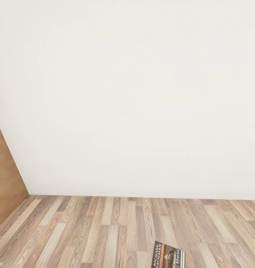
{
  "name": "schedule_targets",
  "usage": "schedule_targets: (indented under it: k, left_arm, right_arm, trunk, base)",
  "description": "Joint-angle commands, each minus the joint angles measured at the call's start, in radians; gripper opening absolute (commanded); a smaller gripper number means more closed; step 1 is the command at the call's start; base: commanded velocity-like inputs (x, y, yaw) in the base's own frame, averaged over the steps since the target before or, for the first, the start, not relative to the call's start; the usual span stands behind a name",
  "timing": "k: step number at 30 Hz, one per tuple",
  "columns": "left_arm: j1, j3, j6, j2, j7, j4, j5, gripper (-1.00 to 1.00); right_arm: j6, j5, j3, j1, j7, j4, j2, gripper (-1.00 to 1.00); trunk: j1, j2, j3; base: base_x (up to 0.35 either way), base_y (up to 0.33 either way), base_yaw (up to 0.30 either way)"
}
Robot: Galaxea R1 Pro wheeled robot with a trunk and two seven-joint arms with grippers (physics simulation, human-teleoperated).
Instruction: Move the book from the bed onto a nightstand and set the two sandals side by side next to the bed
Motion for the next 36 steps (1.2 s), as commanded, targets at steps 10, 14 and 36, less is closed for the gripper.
schedule_targets:
  k: [10,14,36]
  left_arm:
    - [-0.001,-0.008,-0.004,0.000,-0.001,0.001,0.006,1.00]
    - [-0.001,-0.008,-0.004,0.000,-0.001,0.001,0.006,1.00]
    - [-0.001,-0.008,-0.004,-0.001,-0.001,0.001,0.005,1.00]
  right_arm:
    - [-0.004,-0.007,-0.001,-0.002,0.004,0.004,0.000,-1.00]
    - [-0.004,-0.007,-0.001,-0.002,0.004,0.004,0.000,-1.00]
    - [-0.004,-0.007,-0.001,-0.002,0.004,0.004,0.000,-1.00]
  trunk:
    - [0.001,-0.001,-0.001]
    - [0.001,-0.001,0.004]
    - [0.001,-0.001,0.023]
  base:
    - [0.222,0.000,0.000]
    - [0.018,0.000,0.000]
    - [0.001,0.000,0.000]
